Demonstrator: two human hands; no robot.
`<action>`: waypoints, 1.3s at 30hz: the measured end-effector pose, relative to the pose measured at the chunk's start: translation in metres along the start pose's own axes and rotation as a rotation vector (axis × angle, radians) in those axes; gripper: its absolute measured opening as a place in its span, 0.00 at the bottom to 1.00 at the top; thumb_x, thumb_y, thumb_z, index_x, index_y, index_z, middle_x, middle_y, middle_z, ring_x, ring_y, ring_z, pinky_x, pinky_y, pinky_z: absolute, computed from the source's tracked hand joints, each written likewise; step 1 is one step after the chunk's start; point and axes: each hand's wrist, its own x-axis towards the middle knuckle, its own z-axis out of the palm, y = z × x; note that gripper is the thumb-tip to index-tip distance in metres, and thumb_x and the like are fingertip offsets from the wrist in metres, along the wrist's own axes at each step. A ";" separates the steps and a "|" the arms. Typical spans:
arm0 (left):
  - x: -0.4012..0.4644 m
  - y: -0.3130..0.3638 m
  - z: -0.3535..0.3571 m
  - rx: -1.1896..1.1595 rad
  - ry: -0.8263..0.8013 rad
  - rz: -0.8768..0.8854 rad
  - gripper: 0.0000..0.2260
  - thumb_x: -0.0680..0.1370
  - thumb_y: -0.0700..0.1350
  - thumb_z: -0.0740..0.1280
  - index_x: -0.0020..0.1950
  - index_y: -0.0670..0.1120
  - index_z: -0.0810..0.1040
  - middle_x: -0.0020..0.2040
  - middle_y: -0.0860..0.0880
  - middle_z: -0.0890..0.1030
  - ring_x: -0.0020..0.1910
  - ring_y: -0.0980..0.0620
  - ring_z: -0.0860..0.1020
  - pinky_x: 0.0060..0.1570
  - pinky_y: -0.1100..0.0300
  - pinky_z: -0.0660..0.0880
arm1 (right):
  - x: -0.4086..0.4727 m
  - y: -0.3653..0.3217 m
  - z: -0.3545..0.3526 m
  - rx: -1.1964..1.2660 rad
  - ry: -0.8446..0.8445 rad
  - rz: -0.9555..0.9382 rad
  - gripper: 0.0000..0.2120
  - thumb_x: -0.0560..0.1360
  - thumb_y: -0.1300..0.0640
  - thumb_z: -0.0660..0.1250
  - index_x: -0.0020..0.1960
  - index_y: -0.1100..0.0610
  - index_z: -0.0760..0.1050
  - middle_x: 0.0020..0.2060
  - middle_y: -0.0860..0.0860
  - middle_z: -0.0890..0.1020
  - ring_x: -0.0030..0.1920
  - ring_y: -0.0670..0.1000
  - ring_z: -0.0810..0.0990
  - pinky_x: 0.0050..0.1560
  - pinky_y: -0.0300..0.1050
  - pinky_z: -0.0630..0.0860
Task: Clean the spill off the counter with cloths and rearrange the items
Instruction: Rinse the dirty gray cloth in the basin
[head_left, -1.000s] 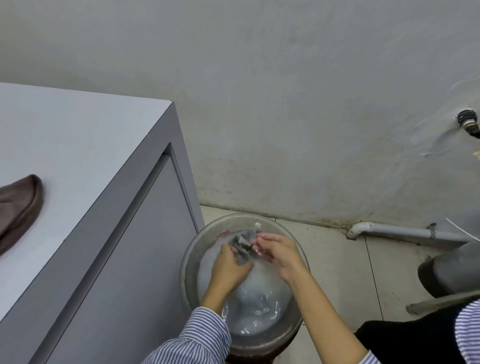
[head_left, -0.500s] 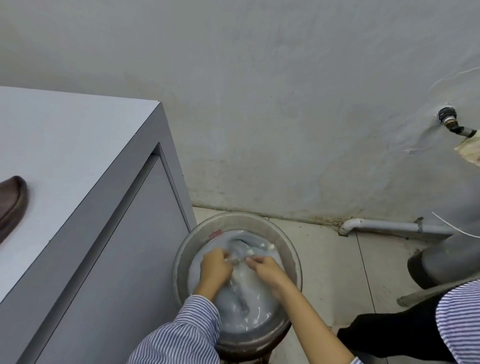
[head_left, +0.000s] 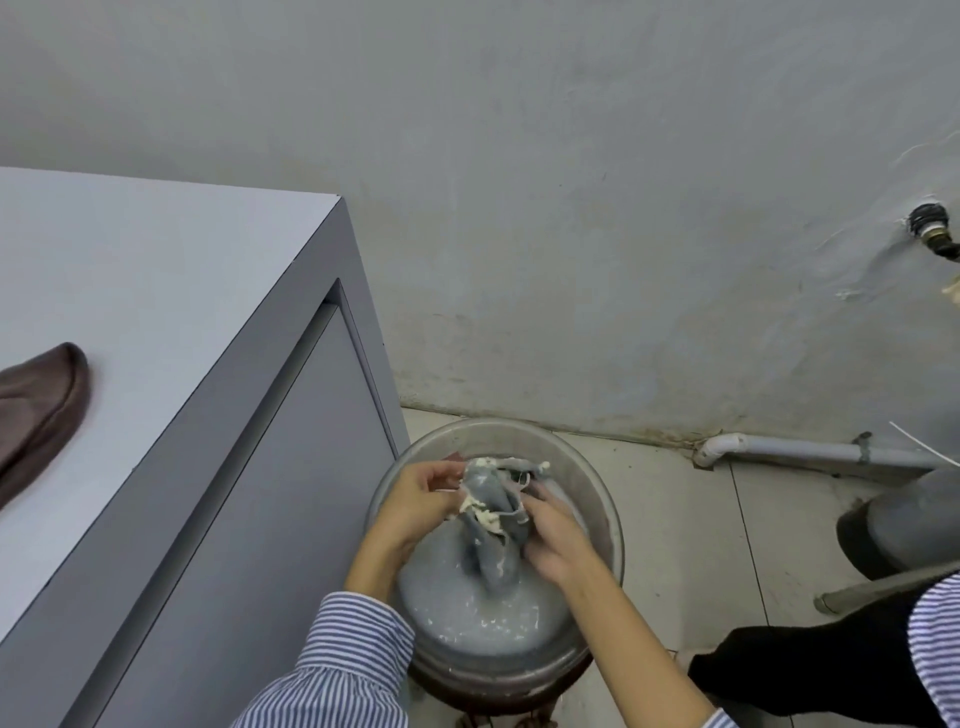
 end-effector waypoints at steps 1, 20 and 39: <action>0.004 -0.005 -0.002 0.097 0.095 0.010 0.16 0.72 0.27 0.65 0.46 0.49 0.79 0.36 0.51 0.80 0.36 0.55 0.78 0.39 0.65 0.78 | 0.000 0.000 -0.002 -0.047 0.033 -0.014 0.15 0.73 0.67 0.67 0.60 0.63 0.74 0.48 0.60 0.83 0.44 0.56 0.82 0.43 0.49 0.81; 0.026 -0.059 0.028 0.813 0.004 0.059 0.13 0.80 0.47 0.56 0.62 0.53 0.75 0.61 0.49 0.79 0.62 0.46 0.74 0.63 0.51 0.67 | -0.003 0.013 -0.001 -1.095 0.512 -0.439 0.06 0.74 0.60 0.67 0.47 0.56 0.82 0.45 0.51 0.85 0.48 0.50 0.81 0.50 0.39 0.72; 0.014 -0.013 0.022 0.398 0.204 0.382 0.08 0.80 0.44 0.60 0.43 0.44 0.74 0.36 0.50 0.76 0.35 0.55 0.73 0.37 0.60 0.67 | -0.011 0.005 0.008 -1.028 0.321 -0.556 0.13 0.73 0.63 0.65 0.49 0.52 0.63 0.44 0.53 0.78 0.43 0.53 0.78 0.38 0.48 0.75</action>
